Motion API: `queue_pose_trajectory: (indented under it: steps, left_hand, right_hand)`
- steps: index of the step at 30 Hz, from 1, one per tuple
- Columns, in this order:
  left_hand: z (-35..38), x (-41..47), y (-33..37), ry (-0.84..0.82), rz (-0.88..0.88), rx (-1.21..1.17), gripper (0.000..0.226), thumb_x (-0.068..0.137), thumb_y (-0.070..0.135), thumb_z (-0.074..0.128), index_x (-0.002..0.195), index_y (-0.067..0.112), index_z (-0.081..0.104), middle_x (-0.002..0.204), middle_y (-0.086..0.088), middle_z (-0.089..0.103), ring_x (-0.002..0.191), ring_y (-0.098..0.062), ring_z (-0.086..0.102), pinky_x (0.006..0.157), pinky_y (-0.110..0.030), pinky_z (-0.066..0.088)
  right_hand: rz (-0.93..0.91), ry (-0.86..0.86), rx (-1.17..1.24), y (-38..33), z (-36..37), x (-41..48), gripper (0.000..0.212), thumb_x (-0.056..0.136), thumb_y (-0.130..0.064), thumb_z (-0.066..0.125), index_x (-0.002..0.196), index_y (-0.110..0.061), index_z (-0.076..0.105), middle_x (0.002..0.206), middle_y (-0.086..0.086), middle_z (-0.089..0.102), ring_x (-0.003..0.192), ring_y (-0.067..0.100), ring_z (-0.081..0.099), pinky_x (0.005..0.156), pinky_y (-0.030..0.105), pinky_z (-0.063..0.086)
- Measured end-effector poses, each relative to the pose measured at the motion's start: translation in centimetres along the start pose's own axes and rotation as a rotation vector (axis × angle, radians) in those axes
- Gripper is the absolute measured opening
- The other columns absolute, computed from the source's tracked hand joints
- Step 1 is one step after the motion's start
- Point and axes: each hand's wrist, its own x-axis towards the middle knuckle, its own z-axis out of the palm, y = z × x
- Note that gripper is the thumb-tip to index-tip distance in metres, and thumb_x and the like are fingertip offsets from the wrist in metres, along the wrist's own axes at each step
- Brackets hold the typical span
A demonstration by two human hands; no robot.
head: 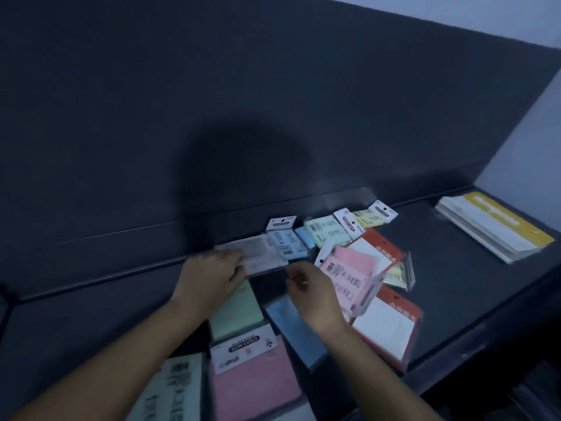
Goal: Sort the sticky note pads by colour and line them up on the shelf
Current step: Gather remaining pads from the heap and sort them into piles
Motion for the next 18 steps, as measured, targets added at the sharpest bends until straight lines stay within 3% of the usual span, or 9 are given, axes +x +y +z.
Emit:
queue_pose_trajectory:
  steps: [2, 5, 8, 11, 14, 16, 18]
  left_hand:
    - [-1.1, -0.2, -1.2, 0.066, -0.164, -0.091, 0.014, 0.088, 0.022, 0.058, 0.087, 0.015, 0.071, 0.074, 0.001, 0.072, 0.064, -0.02, 0.067, 0.054, -0.028, 0.051]
    - [-2.4, -0.7, -2.9, 0.199, -0.286, -0.2, 0.007, 0.083, 0.019, 0.069, 0.089, 0.017, 0.072, 0.078, 0.005, 0.073, 0.068, -0.014, 0.067, 0.061, -0.029, 0.052]
    - [-3.3, -1.5, -4.1, 0.331, -0.388, -0.415, 0.004, 0.079, 0.015, 0.073, 0.083, 0.016, 0.072, 0.074, 0.007, 0.071, 0.064, -0.003, 0.063, 0.059, -0.026, 0.052]
    - [-4.0, -2.1, -5.2, 0.404, -0.604, -0.795, 0.013, 0.078, 0.012, 0.073, 0.071, 0.022, 0.068, 0.063, 0.008, 0.068, 0.056, -0.002, 0.059, 0.049, -0.019, 0.047]
    - [-4.6, -2.9, -6.1, 0.431, -0.763, -1.023, 0.013, 0.082, 0.008, 0.068, 0.071, 0.013, 0.064, 0.061, 0.007, 0.068, 0.054, -0.004, 0.062, 0.047, -0.015, 0.046]
    - [-4.7, -3.6, -6.6, 0.425, -0.867, -1.073, 0.012, 0.087, 0.013, 0.063, 0.075, 0.012, 0.061, 0.063, 0.005, 0.069, 0.056, -0.008, 0.063, 0.048, -0.018, 0.048]
    - [-4.7, -4.2, -7.1, 0.412, -0.986, -1.085, 0.014, 0.093, 0.018, 0.055, 0.079, 0.015, 0.057, 0.072, -0.001, 0.067, 0.064, -0.015, 0.062, 0.054, -0.025, 0.048]
  right_hand:
    - [-0.089, -0.043, -0.099, -0.4, 0.8, 0.9, 0.034, 0.089, -0.005, 0.051, 0.123, -0.008, 0.057, 0.121, 0.006, 0.058, 0.11, 0.018, 0.053, 0.093, 0.019, 0.039]
    - [-0.249, -0.084, -0.353, -1.0, 2.5, 2.4, 0.043, 0.09, -0.003, 0.045, 0.132, -0.008, 0.047, 0.134, 0.006, 0.048, 0.125, 0.022, 0.038, 0.103, 0.024, 0.029]
    - [-0.323, -0.084, -0.633, -1.3, 3.6, 3.4, 0.047, 0.089, -0.004, 0.04, 0.136, -0.01, 0.041, 0.138, 0.005, 0.046, 0.125, 0.024, 0.036, 0.101, 0.033, 0.03]
    - [-0.42, -0.104, -0.734, -1.6, 4.3, 4.3, 0.05, 0.089, -0.005, 0.039, 0.139, -0.009, 0.039, 0.143, 0.009, 0.044, 0.131, 0.024, 0.035, 0.106, 0.032, 0.026]
    - [-0.436, -0.171, -0.819, -1.7, 4.6, 5.4, 0.052, 0.094, -0.013, 0.036, 0.145, -0.01, 0.028, 0.153, 0.007, 0.029, 0.14, 0.019, 0.026, 0.113, 0.031, 0.019]
    - [-0.472, -0.141, -0.815, -2.2, 4.7, 5.4, 0.05, 0.092, -0.006, 0.041, 0.142, -0.006, 0.034, 0.149, 0.011, 0.036, 0.138, 0.022, 0.034, 0.113, 0.032, 0.025]
    - [-0.538, -0.015, -0.728, -3.2, 4.8, 4.9, 0.047, 0.074, 0.011, 0.061, 0.12, 0.0, 0.06, 0.12, 0.018, 0.063, 0.112, 0.029, 0.061, 0.096, 0.035, 0.048]
